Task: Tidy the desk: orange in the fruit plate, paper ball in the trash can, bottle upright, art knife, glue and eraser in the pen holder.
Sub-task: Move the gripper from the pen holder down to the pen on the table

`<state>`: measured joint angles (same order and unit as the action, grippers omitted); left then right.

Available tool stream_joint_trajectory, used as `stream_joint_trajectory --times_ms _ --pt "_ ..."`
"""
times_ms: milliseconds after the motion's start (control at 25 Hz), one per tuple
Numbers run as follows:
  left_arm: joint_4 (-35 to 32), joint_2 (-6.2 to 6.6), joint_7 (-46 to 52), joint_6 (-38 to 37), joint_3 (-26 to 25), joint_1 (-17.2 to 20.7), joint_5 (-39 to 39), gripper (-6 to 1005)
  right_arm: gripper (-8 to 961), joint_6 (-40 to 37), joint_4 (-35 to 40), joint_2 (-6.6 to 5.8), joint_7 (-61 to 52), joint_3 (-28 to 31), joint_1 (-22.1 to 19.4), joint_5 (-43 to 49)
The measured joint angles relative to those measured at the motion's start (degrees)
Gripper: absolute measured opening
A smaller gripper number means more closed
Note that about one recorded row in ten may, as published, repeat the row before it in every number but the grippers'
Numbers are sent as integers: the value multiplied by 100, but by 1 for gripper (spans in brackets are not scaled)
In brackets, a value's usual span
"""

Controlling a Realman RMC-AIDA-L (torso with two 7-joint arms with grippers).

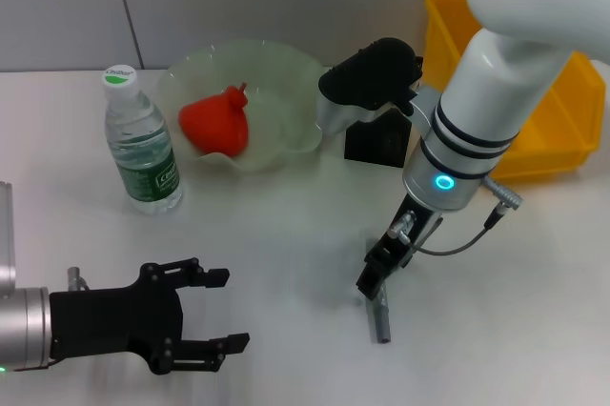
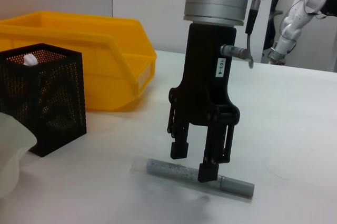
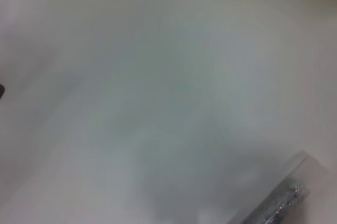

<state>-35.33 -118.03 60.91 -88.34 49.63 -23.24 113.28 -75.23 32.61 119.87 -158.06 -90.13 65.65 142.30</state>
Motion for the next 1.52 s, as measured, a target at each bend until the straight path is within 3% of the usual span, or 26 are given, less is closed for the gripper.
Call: stream_joint_trajectory --times_ms 240,440,1320,1520 --pt "-6 -8 0 20 -15 -28 0 830 641 46 0 0 -1 -125 19 -6" --pt "-8 -3 0 30 -16 -44 0 830 506 49 0 0 -3 -127 27 -10" --pt "7 5 0 45 -25 -66 0 828 479 58 -61 0 -82 -438 80 -83" --pt "8 3 0 45 -24 -71 0 827 354 61 -62 0 -84 -441 80 -83"
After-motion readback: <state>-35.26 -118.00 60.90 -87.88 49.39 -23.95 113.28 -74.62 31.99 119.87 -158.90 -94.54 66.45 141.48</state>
